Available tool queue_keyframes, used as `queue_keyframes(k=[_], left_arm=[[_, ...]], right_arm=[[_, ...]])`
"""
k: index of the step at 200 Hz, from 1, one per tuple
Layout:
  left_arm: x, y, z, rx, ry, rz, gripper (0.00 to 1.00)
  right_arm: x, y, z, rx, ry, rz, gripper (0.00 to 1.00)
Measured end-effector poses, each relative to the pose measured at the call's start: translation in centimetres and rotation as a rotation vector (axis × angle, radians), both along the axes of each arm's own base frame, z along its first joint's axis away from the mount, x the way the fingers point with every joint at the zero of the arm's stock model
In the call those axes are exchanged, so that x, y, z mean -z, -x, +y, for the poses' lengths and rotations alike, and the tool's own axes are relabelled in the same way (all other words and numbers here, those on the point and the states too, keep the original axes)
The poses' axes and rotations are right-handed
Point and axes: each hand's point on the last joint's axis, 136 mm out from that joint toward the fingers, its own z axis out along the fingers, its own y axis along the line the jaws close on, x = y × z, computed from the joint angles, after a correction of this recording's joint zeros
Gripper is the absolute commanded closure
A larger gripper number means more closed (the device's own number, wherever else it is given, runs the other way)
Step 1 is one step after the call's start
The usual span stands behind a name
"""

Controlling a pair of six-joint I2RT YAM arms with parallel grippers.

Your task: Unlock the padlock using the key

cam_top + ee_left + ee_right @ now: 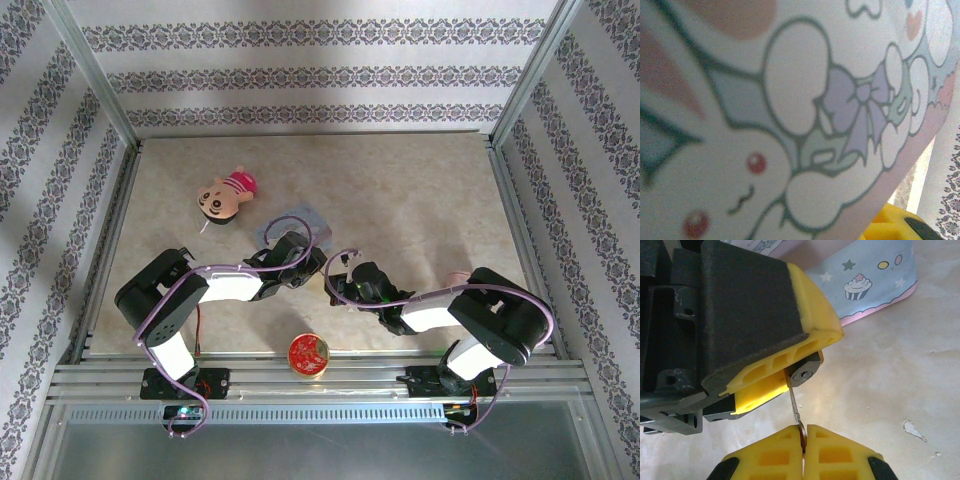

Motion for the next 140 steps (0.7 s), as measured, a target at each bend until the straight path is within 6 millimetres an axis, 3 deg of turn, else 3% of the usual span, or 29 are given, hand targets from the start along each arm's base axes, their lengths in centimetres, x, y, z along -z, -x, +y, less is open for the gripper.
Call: queue_keyframes(k=[42,140], left_arm=[[-0.02,-0.02,-0.01,0.000,0.003,-0.004,0.79],[-0.05,-0.03,-0.02,0.000,0.005,-0.006,0.79]], right_arm=[[0.92,0.55,-0.65,0.002,0.019,0.017,1.00],[0.13,0.34,-0.63,0.010,0.004,0.000,1.00]])
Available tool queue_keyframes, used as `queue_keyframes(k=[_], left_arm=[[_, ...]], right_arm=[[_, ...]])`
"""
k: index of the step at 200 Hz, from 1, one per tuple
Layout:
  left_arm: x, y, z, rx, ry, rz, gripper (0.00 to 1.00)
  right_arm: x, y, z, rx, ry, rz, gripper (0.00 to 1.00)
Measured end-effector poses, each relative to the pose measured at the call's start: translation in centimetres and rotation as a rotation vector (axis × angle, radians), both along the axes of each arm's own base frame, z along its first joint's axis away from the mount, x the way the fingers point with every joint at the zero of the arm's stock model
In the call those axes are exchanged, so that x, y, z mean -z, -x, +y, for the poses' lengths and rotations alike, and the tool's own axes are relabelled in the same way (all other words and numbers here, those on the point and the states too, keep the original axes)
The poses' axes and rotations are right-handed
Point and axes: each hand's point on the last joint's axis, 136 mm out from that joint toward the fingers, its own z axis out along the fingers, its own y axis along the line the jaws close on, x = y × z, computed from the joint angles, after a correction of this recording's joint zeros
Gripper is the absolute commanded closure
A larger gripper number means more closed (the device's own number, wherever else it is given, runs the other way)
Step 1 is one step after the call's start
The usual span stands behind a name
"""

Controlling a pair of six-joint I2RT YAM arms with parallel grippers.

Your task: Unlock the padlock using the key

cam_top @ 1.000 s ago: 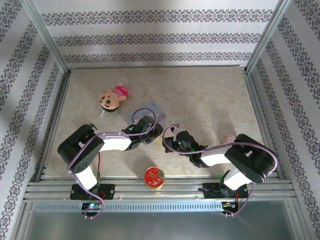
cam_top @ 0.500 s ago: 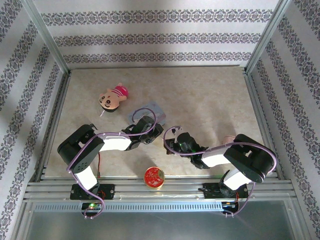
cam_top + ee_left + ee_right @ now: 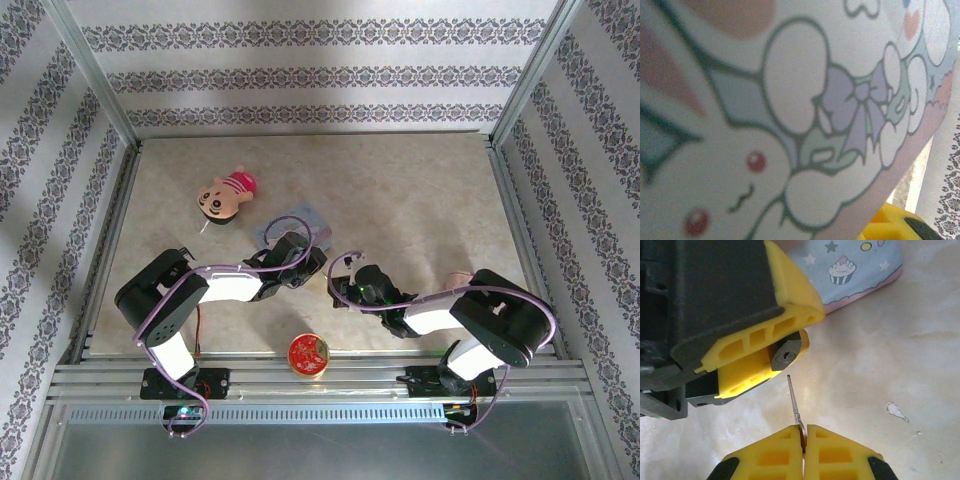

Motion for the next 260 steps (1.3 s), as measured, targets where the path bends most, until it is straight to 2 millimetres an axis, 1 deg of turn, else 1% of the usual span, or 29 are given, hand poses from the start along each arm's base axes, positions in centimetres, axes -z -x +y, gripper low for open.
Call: queue_keyframes(k=[26,73,140,260], left_arm=[[0.0,0.0,0.0,0.000,0.000,0.000,0.79],[0.0,0.0,0.0,0.000,0.000,0.000,0.79],[0.0,0.0,0.0,0.000,0.002,-0.002,0.79],[0.0,-0.3,-0.2,-0.002,0.009,-0.014,0.79]], right_arm=[[-0.7,-0.1,0.1,0.002,-0.014,-0.015,1.00],[-0.7,-0.1,0.0,0.003,-0.015,-0.015,1.00],[0.3,-0.2,-0.2,0.008,0.007,0.006,1.00],[0.5,-0.2,-0.2,0.007,0.011,0.007,1.00]])
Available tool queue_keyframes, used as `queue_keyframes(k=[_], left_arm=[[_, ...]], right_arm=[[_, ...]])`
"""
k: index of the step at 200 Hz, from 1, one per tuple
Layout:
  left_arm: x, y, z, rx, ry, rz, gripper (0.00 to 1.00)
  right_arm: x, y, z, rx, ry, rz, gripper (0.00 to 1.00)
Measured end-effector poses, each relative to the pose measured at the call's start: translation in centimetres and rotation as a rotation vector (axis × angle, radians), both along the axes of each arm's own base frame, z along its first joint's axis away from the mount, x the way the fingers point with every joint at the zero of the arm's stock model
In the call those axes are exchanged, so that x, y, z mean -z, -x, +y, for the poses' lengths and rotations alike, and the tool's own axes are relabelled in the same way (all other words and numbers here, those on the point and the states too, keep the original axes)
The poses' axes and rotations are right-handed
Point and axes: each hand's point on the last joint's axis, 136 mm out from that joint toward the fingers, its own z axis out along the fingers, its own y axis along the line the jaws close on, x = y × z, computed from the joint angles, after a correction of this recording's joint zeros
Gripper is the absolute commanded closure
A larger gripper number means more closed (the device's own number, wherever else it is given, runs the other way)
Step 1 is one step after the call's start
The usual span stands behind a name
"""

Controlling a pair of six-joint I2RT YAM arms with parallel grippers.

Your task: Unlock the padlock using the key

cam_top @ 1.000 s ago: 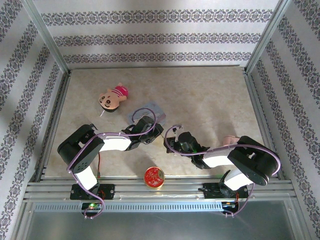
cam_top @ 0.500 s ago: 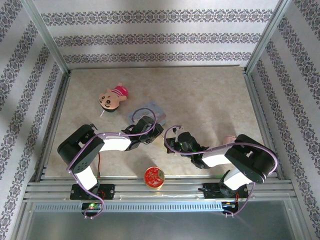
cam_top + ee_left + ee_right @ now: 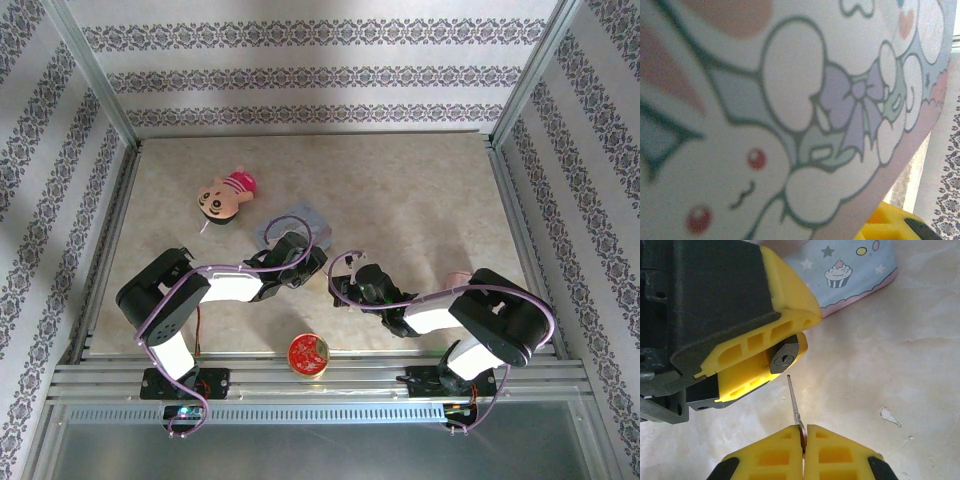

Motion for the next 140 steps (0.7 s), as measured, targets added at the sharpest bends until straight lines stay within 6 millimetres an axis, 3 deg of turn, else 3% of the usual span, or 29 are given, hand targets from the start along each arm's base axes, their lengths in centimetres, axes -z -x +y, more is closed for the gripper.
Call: queue_keyframes(k=[93,140], left_arm=[[0.0,-0.1,0.0,0.001,0.001,-0.005,0.79],[-0.2,-0.3,0.0,-0.002,0.012,-0.010,0.79]], right_arm=[[0.0,-0.2,-0.1,0.003,-0.002,0.001,1.00],[-1.0,-1.0,0.4,-0.009,-0.038,0.001,1.00]])
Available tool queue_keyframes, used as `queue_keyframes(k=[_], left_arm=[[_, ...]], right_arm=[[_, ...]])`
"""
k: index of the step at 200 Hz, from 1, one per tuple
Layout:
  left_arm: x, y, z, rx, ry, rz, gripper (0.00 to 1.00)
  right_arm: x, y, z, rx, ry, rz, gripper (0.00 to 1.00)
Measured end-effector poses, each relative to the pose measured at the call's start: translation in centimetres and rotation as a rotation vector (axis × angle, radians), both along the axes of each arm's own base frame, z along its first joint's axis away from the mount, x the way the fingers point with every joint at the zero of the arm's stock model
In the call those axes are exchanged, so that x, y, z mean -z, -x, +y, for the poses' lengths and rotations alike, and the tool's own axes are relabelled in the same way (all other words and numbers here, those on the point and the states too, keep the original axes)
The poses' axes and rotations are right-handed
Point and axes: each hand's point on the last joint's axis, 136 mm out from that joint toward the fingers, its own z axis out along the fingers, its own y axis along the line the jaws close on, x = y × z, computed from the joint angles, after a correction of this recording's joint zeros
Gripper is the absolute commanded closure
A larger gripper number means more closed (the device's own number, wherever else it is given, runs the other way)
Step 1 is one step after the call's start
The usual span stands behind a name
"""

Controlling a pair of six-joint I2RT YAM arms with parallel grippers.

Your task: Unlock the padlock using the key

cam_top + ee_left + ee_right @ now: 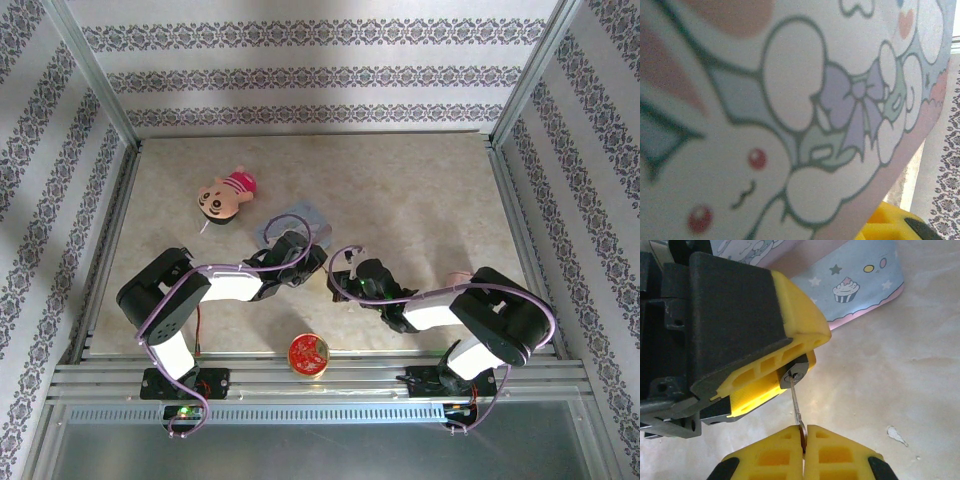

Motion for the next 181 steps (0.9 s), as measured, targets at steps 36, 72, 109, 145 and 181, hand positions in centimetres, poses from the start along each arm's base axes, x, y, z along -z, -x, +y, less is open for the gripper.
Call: queue_keyframes(k=[36,72,109,145,181], left_arm=[[-0.3,-0.5,0.1,-0.002,0.025,-0.006,0.79],[-0.5,-0.8,0.0,0.000,0.041,-0.010,0.79],[-0.7,-1.0,0.1,0.002,0.048,-0.009,0.79],[-0.7,-1.1,0.1,0.001,0.050,-0.008,0.79],[-0.7,-1.1,0.1,0.003,0.051,-0.007,0.79]], right_arm=[[-0.2,0.1,0.3,-0.028,-0.021,0.010,1.00],[-0.3,0.4,0.6,-0.053,-0.041,0.018,1.00],[0.2,0.5,-0.3,-0.043,-0.052,0.036,1.00],[0.1,0.2,-0.5,-0.036,-0.067,0.042,1.00],[0.2,0.0,-0.9,-0.029,-0.072,0.046,1.00]])
